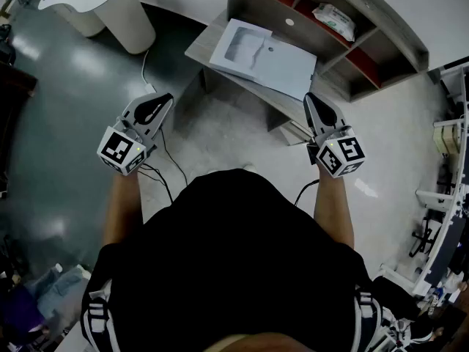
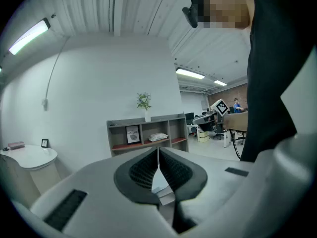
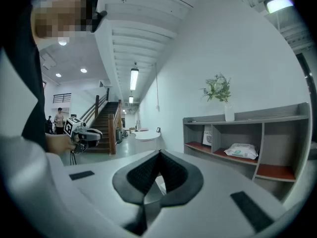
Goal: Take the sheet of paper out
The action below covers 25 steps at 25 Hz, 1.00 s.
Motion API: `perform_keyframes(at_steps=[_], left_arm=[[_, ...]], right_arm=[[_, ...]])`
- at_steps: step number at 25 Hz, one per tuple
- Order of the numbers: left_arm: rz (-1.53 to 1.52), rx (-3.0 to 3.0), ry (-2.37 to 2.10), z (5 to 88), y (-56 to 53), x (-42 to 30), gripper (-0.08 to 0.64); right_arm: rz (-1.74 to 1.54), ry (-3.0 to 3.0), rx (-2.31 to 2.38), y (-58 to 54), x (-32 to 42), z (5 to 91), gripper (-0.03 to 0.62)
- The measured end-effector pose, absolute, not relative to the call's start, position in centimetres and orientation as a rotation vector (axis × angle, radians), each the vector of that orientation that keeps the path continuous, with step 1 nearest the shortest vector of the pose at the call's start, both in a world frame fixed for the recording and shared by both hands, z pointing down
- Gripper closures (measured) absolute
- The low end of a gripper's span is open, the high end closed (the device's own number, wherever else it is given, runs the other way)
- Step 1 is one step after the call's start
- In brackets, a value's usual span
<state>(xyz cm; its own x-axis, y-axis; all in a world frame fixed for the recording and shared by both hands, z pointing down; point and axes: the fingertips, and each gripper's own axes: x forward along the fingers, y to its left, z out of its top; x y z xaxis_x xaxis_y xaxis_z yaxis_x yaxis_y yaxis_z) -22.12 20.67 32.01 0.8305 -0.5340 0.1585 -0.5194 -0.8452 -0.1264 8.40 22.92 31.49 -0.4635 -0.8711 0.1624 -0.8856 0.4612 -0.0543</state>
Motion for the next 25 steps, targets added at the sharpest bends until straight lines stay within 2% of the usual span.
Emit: perform_keyframes(at_steps=[8,25], left_arm=[[-0.288,-2.953,0.812,32.8,22.0,-22.1,0.532],[-0.278,-2.993,0.794,33.6,22.6,-28.1,0.532]], right_arm=[[0.226,-2.564,1.579,25.0,8.2,32.5,0.578],[0.291,-2.545,1.672,25.7,3.7,32.7,0.578]])
